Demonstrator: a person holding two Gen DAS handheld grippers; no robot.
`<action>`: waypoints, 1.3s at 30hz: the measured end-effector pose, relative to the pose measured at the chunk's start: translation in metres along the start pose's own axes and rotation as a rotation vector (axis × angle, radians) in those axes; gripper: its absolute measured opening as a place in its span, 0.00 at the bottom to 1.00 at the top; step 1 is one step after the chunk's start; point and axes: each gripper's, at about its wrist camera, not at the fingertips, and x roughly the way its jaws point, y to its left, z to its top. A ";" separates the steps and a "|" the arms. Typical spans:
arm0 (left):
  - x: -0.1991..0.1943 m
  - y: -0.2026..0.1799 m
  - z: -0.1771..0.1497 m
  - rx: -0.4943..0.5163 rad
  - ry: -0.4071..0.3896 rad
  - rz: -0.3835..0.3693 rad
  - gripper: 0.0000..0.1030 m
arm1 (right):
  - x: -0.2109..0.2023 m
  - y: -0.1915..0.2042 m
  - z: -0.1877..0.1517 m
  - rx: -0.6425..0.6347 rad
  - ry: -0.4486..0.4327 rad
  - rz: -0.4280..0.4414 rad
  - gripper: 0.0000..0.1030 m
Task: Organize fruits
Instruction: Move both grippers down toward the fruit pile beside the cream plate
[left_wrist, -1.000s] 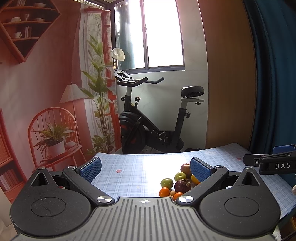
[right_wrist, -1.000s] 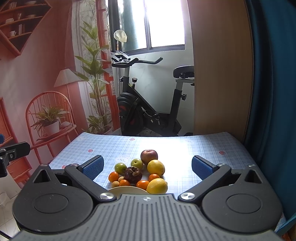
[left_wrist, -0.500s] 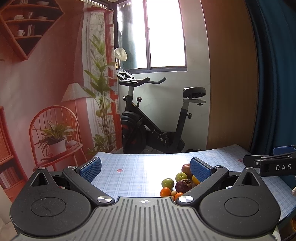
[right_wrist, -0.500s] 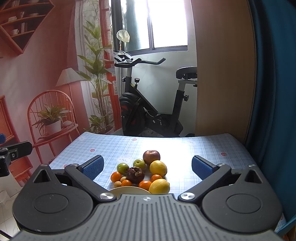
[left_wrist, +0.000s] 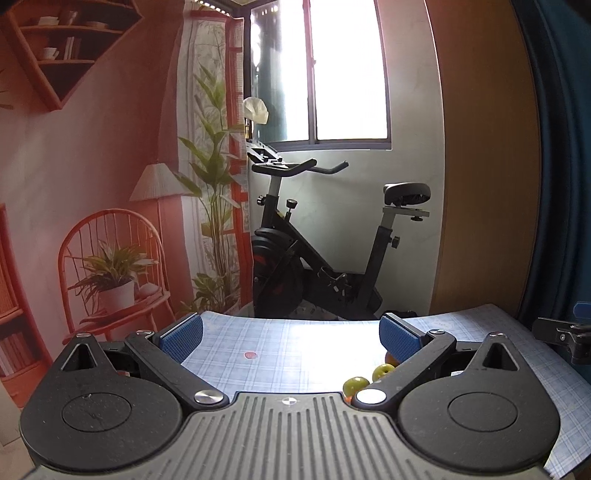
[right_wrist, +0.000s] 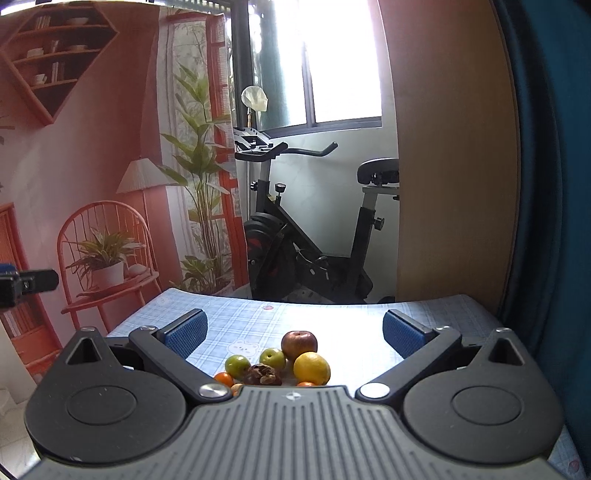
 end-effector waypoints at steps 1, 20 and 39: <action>0.007 0.001 -0.001 -0.007 0.003 0.000 0.99 | 0.008 -0.004 -0.002 0.009 0.013 0.008 1.00; 0.137 -0.002 -0.056 -0.081 0.256 -0.152 0.94 | 0.115 -0.043 -0.079 -0.039 0.222 -0.052 0.95; 0.192 -0.077 -0.087 0.055 0.387 -0.367 0.61 | 0.146 -0.056 -0.119 0.001 0.346 0.069 0.71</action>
